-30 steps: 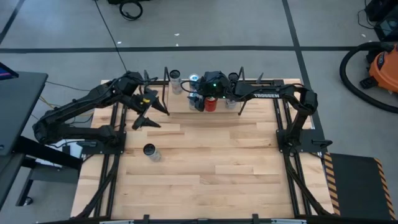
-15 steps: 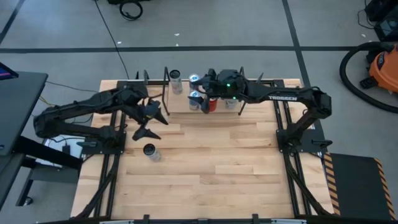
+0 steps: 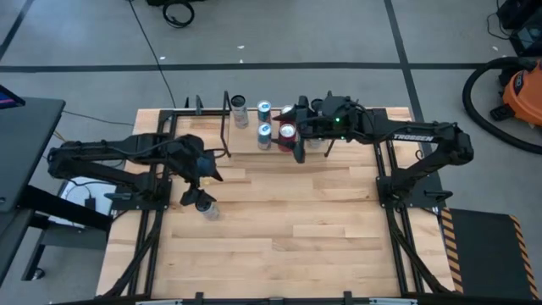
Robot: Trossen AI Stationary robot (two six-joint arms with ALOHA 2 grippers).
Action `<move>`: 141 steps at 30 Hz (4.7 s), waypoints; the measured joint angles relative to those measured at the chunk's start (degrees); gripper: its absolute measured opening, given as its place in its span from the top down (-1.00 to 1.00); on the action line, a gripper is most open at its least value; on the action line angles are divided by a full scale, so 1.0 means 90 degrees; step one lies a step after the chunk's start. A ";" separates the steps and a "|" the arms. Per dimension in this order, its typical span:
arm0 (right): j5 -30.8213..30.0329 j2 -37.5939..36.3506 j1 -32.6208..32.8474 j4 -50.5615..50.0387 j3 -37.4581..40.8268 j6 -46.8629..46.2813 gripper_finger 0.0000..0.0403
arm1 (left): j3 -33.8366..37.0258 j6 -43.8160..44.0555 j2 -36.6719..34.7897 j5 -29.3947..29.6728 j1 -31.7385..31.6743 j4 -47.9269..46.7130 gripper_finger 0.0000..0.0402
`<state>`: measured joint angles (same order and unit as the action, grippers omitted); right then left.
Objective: Place canned beverage on shelf
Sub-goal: Align the white-pink soda with the white-pink soda can on the shelf
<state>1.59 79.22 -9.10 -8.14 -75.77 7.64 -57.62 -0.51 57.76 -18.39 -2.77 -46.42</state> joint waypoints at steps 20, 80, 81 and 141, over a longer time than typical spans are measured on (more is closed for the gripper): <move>-0.0219 -0.0056 0.0386 -0.1149 0.0000 0.0165 -0.57 | 0.0002 0.1935 0.0079 0.1478 0.1343 -0.1279 -0.77; -0.0044 -0.0056 0.0386 -0.1514 0.0000 -0.0002 -0.57 | -0.0012 0.2368 0.2251 0.2085 0.2036 -0.1845 -0.25; -0.0044 -0.0056 0.0386 -0.1528 0.0000 -0.0002 -0.57 | -0.0023 0.2325 0.2251 0.2088 0.2036 -0.1842 -0.25; 0.0007 -0.0056 0.0386 -0.2080 0.0000 -0.0351 -0.57 | -0.4644 -0.2931 0.4919 0.2561 -0.2905 -0.2846 -0.32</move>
<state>1.65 78.72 -5.63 -26.86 -75.77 4.48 -99.42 -26.89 102.03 4.67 -28.92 -72.04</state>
